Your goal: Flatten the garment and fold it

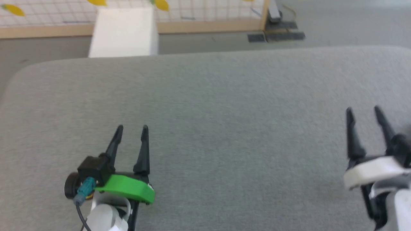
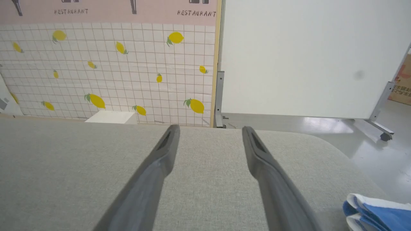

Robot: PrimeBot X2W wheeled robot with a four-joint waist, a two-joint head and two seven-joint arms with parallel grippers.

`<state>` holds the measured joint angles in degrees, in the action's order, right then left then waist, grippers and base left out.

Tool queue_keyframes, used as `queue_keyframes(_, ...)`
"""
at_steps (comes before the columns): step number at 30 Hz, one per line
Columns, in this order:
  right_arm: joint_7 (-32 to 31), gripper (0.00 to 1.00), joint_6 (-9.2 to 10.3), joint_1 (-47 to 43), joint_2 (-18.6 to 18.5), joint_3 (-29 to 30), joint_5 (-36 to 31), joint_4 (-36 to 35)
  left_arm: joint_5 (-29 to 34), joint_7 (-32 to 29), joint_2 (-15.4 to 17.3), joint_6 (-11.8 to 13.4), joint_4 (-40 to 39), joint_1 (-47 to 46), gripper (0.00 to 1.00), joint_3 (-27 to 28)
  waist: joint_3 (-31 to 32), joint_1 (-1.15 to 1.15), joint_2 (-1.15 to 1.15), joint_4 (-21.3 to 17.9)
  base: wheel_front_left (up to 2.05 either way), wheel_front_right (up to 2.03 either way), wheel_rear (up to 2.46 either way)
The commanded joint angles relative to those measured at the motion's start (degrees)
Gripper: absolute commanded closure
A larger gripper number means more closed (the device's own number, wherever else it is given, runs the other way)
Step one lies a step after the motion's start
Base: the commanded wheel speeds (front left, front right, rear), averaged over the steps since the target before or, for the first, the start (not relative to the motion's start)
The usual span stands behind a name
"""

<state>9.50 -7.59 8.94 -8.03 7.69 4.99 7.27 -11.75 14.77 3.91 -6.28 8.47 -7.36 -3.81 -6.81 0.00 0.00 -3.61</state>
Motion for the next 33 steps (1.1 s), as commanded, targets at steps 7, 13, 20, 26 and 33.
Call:
queue_keyframes(7, -1.3, 0.0, 0.1, -8.4, 3.4, -0.4, -0.5, -7.3, 0.2, 0.2, -0.7, -0.4, 1.0, 3.2, 0.0, -0.6, 6.3, 0.0, 0.0, 6.2, 0.0, 0.0, 0.0)
queue_keyframes(13, -0.8, 0.0, 0.1, -13.2, 4.9, 0.2, -1.2, -9.5, 0.4, 0.2, -0.9, -0.4, 0.9, 5.0, 0.0, -0.8, 7.3, 0.0, 0.0, 6.6, 0.0, 0.0, 0.0)
queue_keyframes(20, 0.4, 0.0, 0.1, -15.5, 5.1, -1.0, 1.1, -8.1, 0.6, 0.2, -0.9, -0.5, 1.3, 6.5, 0.0, -0.7, 7.5, 0.0, 0.0, 6.4, 0.0, 0.0, 0.0)
queue_keyframes(26, 0.8, 0.0, 0.1, -16.2, 5.1, -1.8, 1.8, -7.3, 0.7, 0.2, -1.0, -0.4, 1.2, 7.2, 0.0, -0.5, 7.9, 0.0, 0.0, 6.4, 0.0, 0.0, 0.0)
queue_keyframes(33, 0.9, 0.0, 0.1, -16.3, 5.1, -2.3, 2.5, -6.3, 0.3, 0.2, -1.0, 0.0, 1.2, 7.7, 0.0, -0.6, 8.2, 0.0, 0.0, 6.2, 0.0, 0.0, 0.0)
